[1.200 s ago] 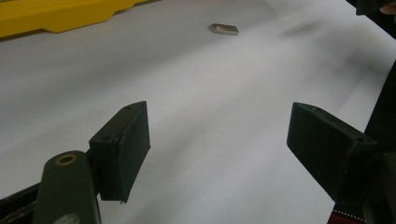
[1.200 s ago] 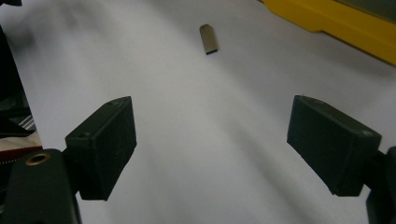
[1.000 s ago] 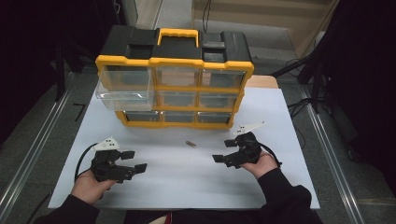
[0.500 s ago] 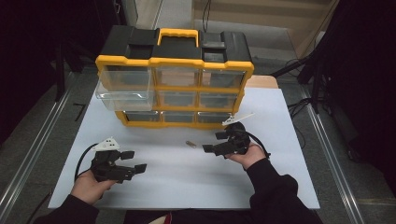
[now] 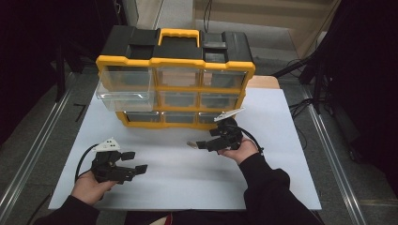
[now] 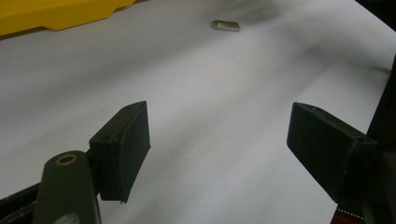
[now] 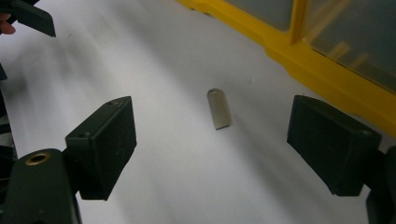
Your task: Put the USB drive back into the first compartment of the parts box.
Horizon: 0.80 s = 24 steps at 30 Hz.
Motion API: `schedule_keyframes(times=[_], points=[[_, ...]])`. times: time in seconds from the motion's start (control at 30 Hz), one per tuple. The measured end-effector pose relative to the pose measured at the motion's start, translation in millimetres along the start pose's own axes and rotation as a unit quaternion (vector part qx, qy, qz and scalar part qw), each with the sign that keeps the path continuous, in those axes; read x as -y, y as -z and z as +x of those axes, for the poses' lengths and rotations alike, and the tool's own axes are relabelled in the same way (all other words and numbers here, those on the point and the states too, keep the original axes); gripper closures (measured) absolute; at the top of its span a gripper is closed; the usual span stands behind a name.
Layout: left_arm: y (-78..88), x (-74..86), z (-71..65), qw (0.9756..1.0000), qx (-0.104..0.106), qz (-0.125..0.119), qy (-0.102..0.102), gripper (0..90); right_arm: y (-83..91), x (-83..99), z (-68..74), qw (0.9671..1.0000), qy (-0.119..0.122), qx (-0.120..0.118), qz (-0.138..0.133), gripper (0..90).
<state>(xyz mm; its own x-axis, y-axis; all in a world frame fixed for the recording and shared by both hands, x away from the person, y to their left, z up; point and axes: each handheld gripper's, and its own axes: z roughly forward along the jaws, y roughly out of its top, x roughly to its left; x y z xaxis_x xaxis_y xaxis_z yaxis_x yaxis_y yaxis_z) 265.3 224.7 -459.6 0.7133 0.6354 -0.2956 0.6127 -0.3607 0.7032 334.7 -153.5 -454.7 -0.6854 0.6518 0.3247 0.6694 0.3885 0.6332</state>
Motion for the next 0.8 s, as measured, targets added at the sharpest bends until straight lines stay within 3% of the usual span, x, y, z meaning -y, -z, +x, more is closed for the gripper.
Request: schedule_keyframes(times=[0.8], points=[[0.5,0.0,1.1,1.0,0.002,0.001,0.004,22.4,-26.5,-23.2,8.3,0.9995,0.015,0.008,0.026,14.3]])
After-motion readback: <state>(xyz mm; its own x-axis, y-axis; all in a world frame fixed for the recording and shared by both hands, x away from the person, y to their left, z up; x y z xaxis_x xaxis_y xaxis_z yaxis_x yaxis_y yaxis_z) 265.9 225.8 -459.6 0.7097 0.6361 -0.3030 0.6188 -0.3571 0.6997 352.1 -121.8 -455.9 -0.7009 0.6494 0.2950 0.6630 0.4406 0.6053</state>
